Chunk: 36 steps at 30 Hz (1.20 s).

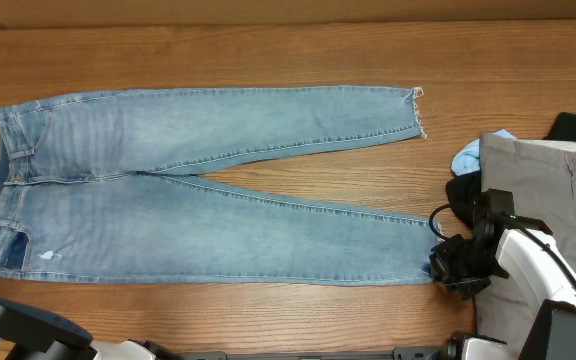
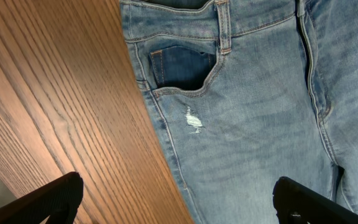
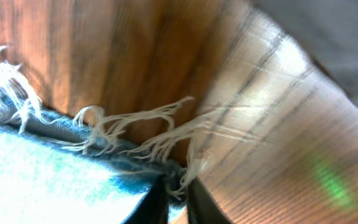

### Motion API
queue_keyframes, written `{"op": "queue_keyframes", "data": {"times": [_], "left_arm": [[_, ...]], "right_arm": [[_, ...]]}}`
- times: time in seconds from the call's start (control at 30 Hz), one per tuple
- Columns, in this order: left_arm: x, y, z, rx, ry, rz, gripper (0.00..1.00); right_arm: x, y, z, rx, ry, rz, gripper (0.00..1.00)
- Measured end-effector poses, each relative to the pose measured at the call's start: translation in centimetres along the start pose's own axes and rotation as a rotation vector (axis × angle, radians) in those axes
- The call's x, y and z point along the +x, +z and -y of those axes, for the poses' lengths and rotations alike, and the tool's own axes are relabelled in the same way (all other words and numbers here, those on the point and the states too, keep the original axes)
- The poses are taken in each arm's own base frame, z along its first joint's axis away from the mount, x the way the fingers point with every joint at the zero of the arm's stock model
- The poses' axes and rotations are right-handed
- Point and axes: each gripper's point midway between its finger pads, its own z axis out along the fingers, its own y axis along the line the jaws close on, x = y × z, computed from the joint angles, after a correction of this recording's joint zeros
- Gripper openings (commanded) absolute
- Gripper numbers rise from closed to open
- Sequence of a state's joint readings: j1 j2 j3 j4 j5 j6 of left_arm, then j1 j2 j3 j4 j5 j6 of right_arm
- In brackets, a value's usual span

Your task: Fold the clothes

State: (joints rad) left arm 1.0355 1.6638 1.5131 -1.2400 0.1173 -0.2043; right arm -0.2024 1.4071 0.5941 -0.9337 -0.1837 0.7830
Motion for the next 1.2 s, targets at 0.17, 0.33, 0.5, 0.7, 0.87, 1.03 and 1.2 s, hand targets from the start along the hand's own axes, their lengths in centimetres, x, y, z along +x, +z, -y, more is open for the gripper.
{"op": "queue_keyframes", "data": {"times": [0.17, 0.33, 0.5, 0.7, 0.87, 1.03, 1.2], "left_arm": [[0.0, 0.0, 0.0, 0.0, 0.0, 0.0, 1.0], [0.0, 0.0, 0.0, 0.0, 0.0, 0.0, 1.0], [0.0, 0.0, 0.0, 0.0, 0.0, 0.0, 1.0], [-0.2, 0.1, 0.0, 0.0, 0.0, 0.003, 1.0], [-0.2, 2.1, -0.5, -0.011, -0.022, -0.048, 0.85], [0.4, 6.6, -2.9, -0.036, -0.09, -0.158, 0.8], [0.5, 10.0, -5.2, -0.052, -0.149, -0.226, 0.77]], "right_arm": [[0.0, 0.0, -0.1, -0.003, -0.008, -0.001, 0.04], [0.4, -0.4, 0.3, 0.021, -0.039, -0.018, 0.04], [-0.4, -3.2, -1.4, 0.001, -0.087, 0.001, 0.04], [-2.5, -8.3, -5.4, -0.099, -0.151, 0.098, 0.04], [-2.8, -9.7, -6.8, -0.15, -0.17, 0.121, 0.04], [-2.7, -9.7, -6.8, -0.15, -0.17, 0.117, 0.04], [-2.7, -9.7, -6.8, -0.15, -0.17, 0.117, 0.04]]}}
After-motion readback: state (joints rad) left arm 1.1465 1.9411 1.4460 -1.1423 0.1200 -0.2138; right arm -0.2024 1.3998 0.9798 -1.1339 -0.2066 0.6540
